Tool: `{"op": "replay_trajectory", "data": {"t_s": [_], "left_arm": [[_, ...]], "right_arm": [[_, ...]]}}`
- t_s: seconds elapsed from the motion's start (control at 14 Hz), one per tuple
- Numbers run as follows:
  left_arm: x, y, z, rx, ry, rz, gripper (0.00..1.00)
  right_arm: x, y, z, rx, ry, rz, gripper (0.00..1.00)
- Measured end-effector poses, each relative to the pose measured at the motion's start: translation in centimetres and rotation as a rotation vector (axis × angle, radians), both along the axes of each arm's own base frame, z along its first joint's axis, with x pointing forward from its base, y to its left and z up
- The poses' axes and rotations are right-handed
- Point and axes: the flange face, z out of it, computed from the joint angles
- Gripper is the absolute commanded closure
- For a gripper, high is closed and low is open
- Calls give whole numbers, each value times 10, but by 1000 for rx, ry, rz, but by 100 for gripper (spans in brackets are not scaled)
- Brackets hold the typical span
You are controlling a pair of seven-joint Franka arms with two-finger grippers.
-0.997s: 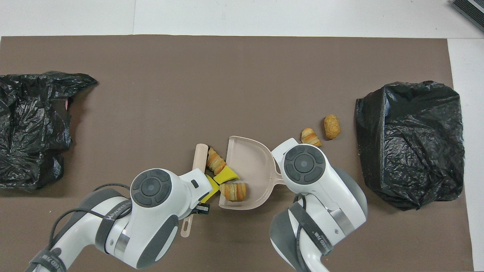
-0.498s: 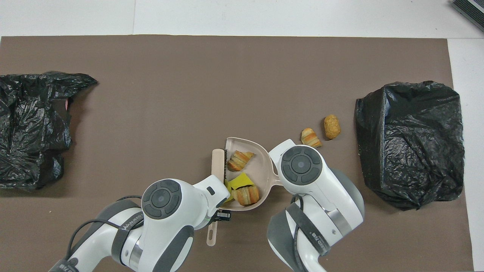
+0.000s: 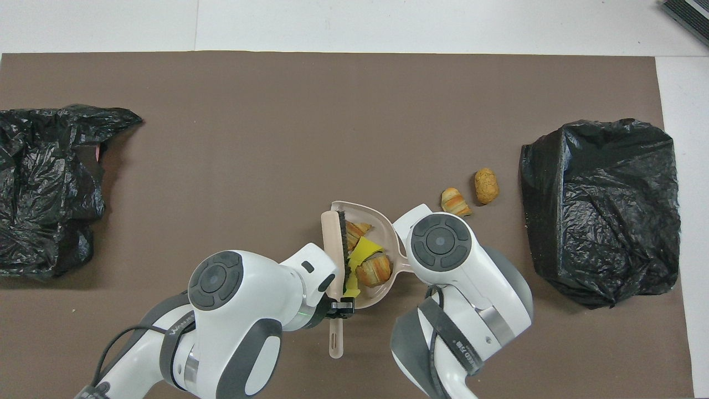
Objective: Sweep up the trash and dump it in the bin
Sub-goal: 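Brush the bread and sponge pieces into the dustpan with the left gripper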
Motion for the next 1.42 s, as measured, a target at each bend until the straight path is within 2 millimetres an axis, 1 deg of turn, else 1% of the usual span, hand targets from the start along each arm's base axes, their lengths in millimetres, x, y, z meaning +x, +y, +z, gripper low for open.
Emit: {"op": "replay_trajectory", "data": {"t_s": [0.21,0.57,0.78,0.85,1.0,1.28,1.42], "left_arm": [[13,20,9,-3,20,36,100],[16,23,20,-11,18,76,100],[28,33,27,-26,19,130,100],[29,32,28,-36,30,157,100],[26,25,30,-57,40,193,100],[15,-3,40,-102,51,309,100],[16,-8,47,-143,78,357,100]], "right_arm": [[0,0,0,0,0,0,100],[0,0,-1,0,1,0,100],[1,1,-1,0,1,0,100],[1,1,-1,0,2,0,100],[1,1,-1,0,1,0,100],[1,1,-1,0,1,0,100],[1,1,-1,0,1,0,100]]}}
